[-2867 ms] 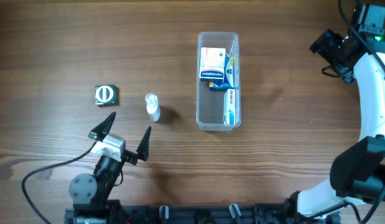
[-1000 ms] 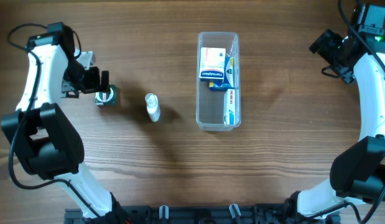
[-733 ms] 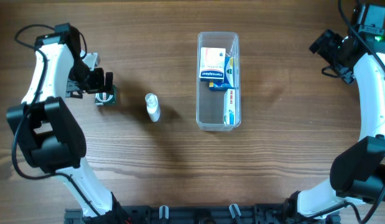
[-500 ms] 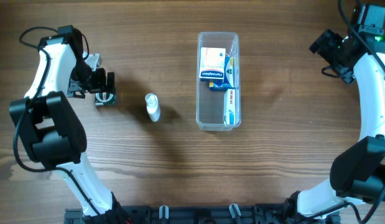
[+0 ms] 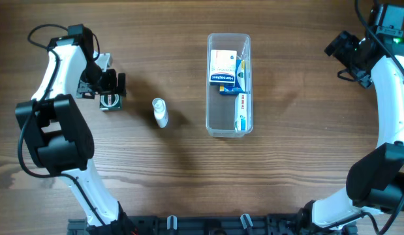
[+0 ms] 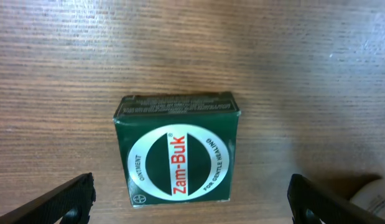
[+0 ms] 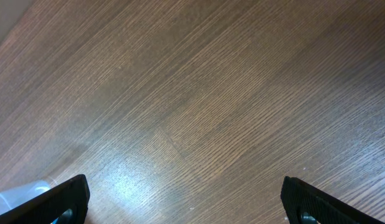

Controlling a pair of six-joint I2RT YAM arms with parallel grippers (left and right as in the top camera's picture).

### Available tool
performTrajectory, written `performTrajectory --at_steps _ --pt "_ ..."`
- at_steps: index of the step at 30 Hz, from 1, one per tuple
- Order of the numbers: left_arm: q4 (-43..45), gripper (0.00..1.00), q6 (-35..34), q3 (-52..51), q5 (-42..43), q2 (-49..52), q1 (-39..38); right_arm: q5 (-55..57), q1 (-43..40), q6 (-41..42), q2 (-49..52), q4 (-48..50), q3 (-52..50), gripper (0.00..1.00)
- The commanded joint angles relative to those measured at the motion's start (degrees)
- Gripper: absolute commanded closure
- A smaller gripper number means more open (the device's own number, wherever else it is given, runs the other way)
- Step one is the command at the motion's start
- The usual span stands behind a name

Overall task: Pack container
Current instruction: 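Reach the left gripper to the green Zam-Buk tin and grasp it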

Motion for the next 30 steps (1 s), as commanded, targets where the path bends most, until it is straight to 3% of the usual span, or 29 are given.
performTrajectory --at_steps 1,15,30 --pt "0.63 0.0 -1.99 0.57 -0.98 0.81 0.02 -0.31 -0.09 0.66 0.13 0.13 0.04 0.0" --pt "0.46 0.0 -1.14 -0.11 -1.09 0.98 0.02 -0.31 -0.09 0.68 0.13 0.13 0.04 0.0" --pt "8.68 0.0 -1.14 -6.21 -1.46 1.03 0.04 -0.31 -0.09 0.68 0.13 0.13 0.04 0.0"
